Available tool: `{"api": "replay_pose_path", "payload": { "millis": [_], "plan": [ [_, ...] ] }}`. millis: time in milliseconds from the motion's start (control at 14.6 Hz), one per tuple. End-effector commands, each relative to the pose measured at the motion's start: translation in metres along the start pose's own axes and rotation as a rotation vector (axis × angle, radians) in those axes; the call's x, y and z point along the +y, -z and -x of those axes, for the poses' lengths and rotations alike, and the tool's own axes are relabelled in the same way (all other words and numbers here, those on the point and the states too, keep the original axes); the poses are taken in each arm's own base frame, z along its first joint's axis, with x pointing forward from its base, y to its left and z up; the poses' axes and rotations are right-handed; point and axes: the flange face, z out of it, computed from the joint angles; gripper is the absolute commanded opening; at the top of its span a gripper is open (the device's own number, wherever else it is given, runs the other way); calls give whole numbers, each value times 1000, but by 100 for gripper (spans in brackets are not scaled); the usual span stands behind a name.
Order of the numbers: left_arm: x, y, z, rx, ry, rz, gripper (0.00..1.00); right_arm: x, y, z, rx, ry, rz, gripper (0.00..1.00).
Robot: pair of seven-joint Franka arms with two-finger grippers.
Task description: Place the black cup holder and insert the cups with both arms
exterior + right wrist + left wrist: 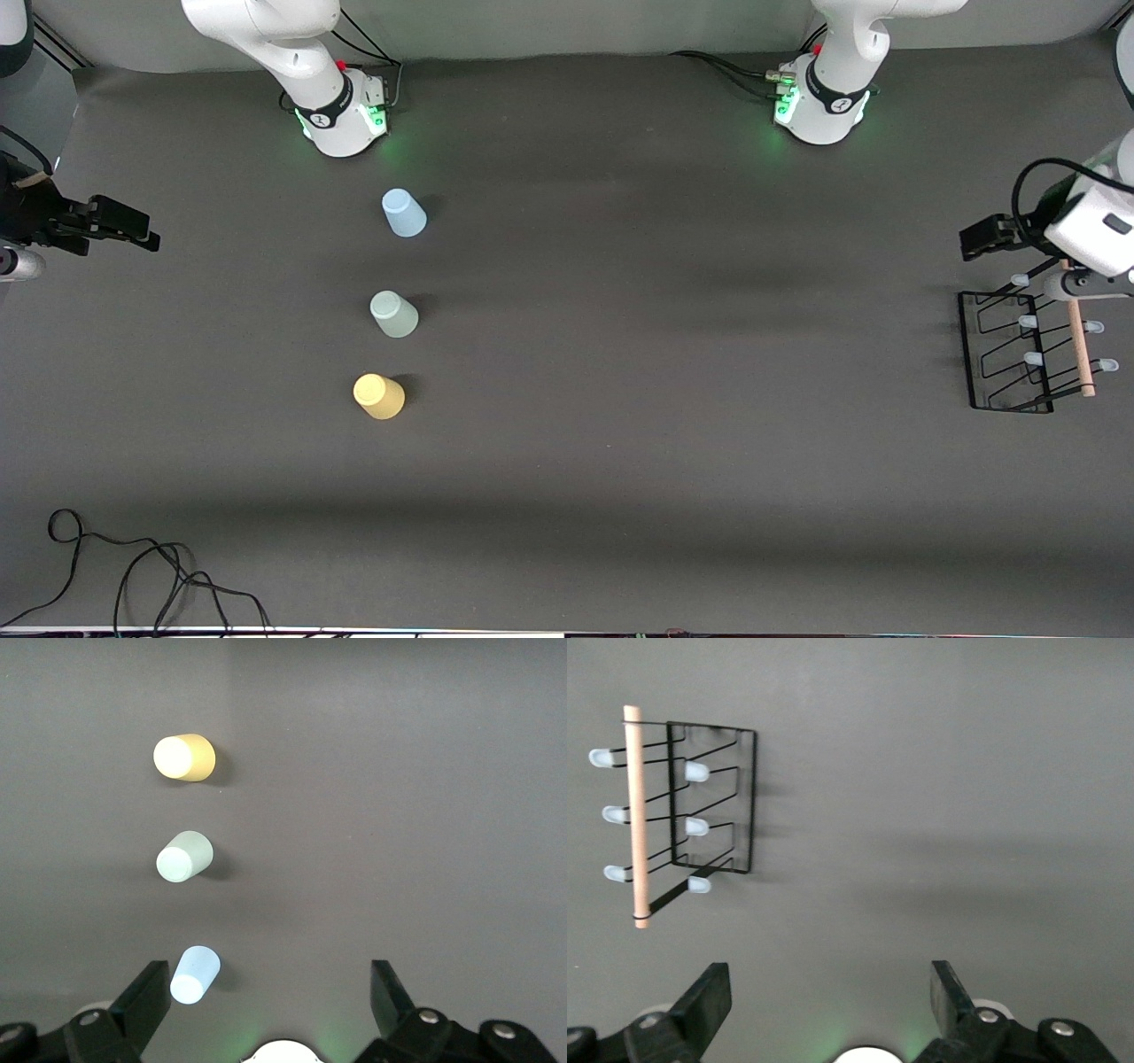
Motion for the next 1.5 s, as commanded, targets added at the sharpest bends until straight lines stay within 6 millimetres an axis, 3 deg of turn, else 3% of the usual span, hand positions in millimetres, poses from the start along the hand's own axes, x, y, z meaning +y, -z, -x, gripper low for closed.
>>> {"api": "replay_pose_path", "payload": {
  "millis": [0, 205, 342, 479, 821, 1094, 1436],
  "plan": [
    [-93, -44, 6, 4, -52, 14, 100, -3, 3, 5, 2, -17, -2, 100],
    [-184, -89, 20, 19, -109, 34, 100, -3, 3, 5, 1, -17, -4, 100],
    [-224, -105, 28, 14, -114, 53, 100, -3, 3, 6, 1, -17, -2, 100],
    [-246, -117, 32, 22, -135, 57, 100, -3, 3, 6, 2, -17, -4, 100],
    [-251, -152, 14, 28, -203, 55, 100, -3, 3, 6, 2, -17, -2, 100],
    [-238, -205, 7, 54, -216, 72, 100, -3, 4, 7, -1, -17, -2, 100],
    [-223, -225, -3, 72, -229, 93, 100, -3, 3, 7, -5, -17, -3, 100]
  ]
}}
